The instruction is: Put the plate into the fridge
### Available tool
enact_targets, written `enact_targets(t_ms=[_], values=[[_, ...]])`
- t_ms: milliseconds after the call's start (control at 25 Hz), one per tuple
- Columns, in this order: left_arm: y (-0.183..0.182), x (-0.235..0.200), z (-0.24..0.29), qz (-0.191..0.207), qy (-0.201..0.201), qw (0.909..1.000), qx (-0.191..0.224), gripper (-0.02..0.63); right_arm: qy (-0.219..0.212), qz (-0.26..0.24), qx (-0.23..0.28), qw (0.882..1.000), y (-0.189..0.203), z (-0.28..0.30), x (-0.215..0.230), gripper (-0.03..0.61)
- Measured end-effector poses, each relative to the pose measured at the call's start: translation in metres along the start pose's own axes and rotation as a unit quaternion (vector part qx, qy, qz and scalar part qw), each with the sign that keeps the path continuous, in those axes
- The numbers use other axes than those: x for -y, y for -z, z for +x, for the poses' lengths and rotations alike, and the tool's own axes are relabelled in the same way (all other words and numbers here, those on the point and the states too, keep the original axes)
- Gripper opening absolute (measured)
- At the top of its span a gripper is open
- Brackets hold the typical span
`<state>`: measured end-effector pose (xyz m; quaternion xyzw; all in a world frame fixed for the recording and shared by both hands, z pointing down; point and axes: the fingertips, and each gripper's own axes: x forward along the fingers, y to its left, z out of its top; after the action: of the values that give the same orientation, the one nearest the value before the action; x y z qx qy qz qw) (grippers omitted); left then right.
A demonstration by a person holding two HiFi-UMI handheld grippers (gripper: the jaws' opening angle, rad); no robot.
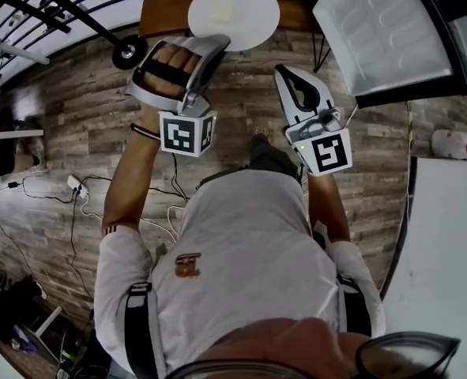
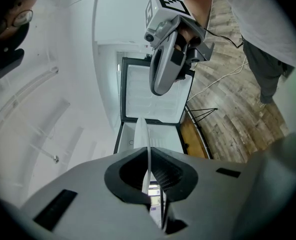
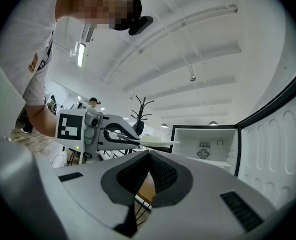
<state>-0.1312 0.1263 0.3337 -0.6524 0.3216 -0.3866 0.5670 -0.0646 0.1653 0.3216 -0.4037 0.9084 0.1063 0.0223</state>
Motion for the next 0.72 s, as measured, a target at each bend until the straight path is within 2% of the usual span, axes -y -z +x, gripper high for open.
enact_targets(t_ms=[360, 720], values=[[0.023, -0.015, 0.099, 0.000, 0.000, 1.0000, -0.007, 0.028, -0.001, 0.004, 0.002, 1.000, 0.023, 0.051, 0.088, 0.032], [0.049, -0.023, 0.191, -0.001, 0.000, 0.9996, -0.027, 0.027, -0.020, 0.002, 0.008, 1.000, 0.049, 0.106, 0.162, 0.032]])
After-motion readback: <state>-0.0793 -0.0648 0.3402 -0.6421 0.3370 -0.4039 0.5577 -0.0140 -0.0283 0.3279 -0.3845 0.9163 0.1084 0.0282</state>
